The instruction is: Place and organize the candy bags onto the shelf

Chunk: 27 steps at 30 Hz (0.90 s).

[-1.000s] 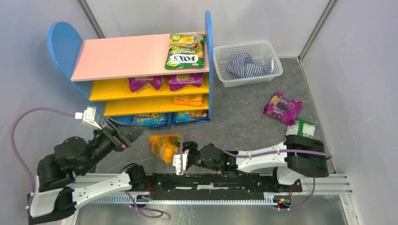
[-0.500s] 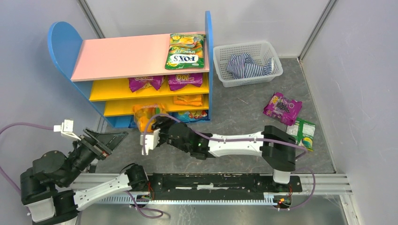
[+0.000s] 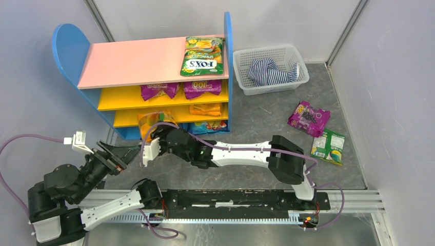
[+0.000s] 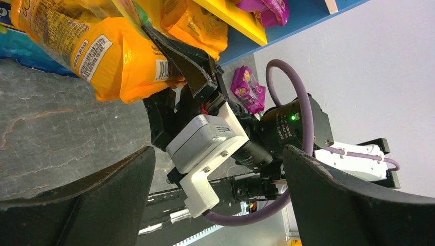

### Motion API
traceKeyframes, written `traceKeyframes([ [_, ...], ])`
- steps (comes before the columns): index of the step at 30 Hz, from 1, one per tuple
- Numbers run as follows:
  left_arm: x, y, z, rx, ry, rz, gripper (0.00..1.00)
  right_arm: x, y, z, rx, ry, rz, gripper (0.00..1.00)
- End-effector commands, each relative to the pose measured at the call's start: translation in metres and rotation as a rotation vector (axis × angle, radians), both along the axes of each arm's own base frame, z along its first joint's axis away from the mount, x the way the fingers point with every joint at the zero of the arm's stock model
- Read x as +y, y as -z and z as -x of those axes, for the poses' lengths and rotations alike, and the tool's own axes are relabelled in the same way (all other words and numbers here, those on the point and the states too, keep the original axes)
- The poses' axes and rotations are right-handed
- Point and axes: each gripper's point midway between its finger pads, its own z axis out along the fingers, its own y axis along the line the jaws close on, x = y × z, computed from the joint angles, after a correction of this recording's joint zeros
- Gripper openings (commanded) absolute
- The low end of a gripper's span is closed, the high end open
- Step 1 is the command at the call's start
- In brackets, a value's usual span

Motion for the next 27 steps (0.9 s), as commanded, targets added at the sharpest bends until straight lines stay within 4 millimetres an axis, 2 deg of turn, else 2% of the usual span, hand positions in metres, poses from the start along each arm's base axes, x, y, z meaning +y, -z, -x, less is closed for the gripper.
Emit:
traceKeyframes([
  [1, -0.004, -0.006, -0.005, 0.011, -0.032, 0.038, 1.0, -0.025, -0.079, -0.039, -0.106, 0.104, -0.129, 0.26],
  [6, -0.005, -0.009, -0.006, 0.007, -0.032, 0.039, 1.0, -0.03, -0.1, -0.02, -0.099, 0.061, -0.159, 0.26],
  [10, -0.005, -0.01, -0.006, 0.005, -0.031, 0.041, 1.0, -0.041, -0.107, -0.007, -0.08, 0.019, -0.175, 0.26],
  [14, -0.004, -0.011, -0.006, 0.003, -0.034, 0.042, 1.0, -0.053, -0.109, -0.006, -0.086, 0.028, -0.183, 0.26],
  [23, -0.005, -0.012, -0.006, 0.003, -0.026, 0.047, 1.0, -0.048, -0.076, -0.051, -0.119, 0.143, -0.117, 0.26],
  [27, -0.005, -0.008, -0.005, 0.015, -0.027, 0.054, 1.0, -0.041, -0.054, -0.068, -0.167, 0.224, -0.051, 0.32],
])
